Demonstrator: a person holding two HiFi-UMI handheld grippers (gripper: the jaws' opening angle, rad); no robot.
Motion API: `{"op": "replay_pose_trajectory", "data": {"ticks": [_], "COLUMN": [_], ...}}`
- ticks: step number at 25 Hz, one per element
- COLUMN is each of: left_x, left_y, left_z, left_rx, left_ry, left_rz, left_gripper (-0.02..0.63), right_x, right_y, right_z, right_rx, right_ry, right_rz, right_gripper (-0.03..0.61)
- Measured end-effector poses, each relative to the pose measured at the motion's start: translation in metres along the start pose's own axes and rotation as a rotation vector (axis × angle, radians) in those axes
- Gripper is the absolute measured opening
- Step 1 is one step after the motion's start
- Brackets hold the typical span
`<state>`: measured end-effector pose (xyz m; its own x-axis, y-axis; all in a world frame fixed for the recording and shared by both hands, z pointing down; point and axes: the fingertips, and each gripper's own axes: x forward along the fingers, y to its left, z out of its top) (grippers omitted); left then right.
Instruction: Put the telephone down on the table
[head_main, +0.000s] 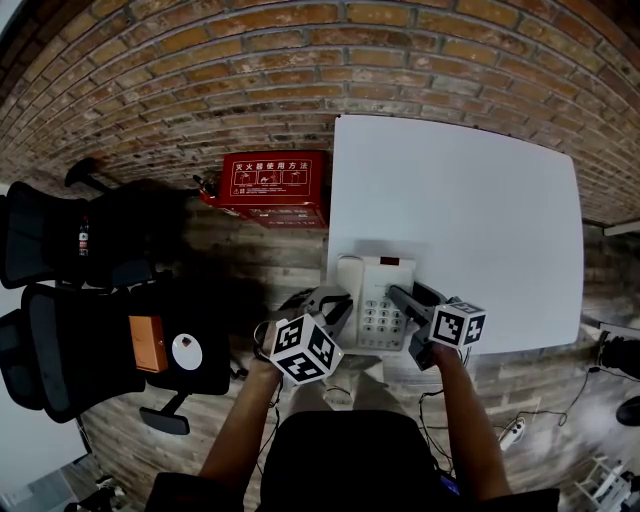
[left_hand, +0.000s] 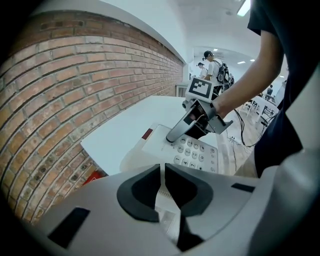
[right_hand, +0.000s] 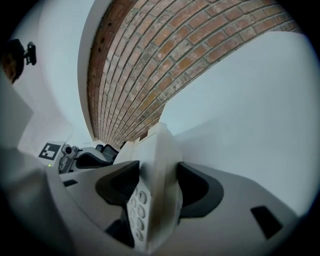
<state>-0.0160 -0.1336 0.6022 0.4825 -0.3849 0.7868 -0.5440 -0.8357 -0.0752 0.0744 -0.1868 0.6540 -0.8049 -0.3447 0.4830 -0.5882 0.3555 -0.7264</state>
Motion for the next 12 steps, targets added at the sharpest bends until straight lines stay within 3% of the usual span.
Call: {"op": "replay_pose_trajectory", "data": {"ticks": [12], "left_x": [0.0025], "left_y": [-0.0023], "left_z": [0.0041], "left_rx": [0.023], "left_ry": [0.006], "left_rz": [0.016], "left_gripper": [0.009], "right_x": [-0.0024], "right_y": [-0.0069], "right_z": [-0.0027], "right_rx": [-0.002], "right_ry": [0.018], "right_rz": [-0.033], "right_gripper": [0.241]}}
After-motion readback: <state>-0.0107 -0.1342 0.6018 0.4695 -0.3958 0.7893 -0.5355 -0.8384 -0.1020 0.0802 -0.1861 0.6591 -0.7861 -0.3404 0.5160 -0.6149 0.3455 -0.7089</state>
